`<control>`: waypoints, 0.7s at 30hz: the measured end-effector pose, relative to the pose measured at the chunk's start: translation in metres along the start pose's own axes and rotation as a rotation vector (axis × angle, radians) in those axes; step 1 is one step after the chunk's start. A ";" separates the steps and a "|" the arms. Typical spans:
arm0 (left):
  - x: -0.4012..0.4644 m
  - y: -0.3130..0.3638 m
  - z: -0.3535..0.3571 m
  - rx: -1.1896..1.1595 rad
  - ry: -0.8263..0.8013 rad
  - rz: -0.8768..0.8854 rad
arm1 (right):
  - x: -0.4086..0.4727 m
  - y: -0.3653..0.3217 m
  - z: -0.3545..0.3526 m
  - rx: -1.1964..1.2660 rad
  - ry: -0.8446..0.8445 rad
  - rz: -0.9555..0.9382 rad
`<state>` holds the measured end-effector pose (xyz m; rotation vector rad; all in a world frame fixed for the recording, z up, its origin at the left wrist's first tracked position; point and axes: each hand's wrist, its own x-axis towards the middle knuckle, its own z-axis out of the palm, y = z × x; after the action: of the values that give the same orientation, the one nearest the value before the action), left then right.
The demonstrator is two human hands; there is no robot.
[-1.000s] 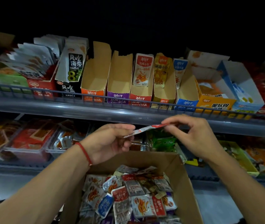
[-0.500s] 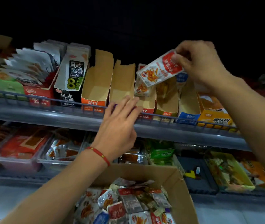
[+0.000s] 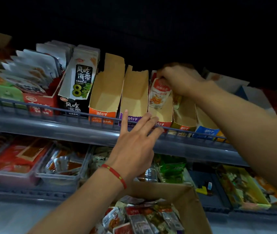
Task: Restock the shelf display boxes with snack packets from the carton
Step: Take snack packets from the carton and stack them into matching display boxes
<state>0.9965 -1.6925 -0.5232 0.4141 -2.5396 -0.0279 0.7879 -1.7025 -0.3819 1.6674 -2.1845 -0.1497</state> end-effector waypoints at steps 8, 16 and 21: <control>0.002 0.001 -0.001 -0.021 0.027 -0.003 | 0.017 0.011 0.010 0.092 -0.063 0.051; 0.003 0.003 -0.001 -0.027 0.005 -0.012 | 0.029 0.007 0.019 -0.067 0.104 0.048; 0.003 0.002 -0.002 -0.026 -0.013 -0.011 | 0.037 0.010 0.025 -0.099 0.121 0.037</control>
<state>0.9949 -1.6916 -0.5201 0.4192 -2.5467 -0.0674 0.7613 -1.7380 -0.3928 1.5412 -2.0825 -0.1408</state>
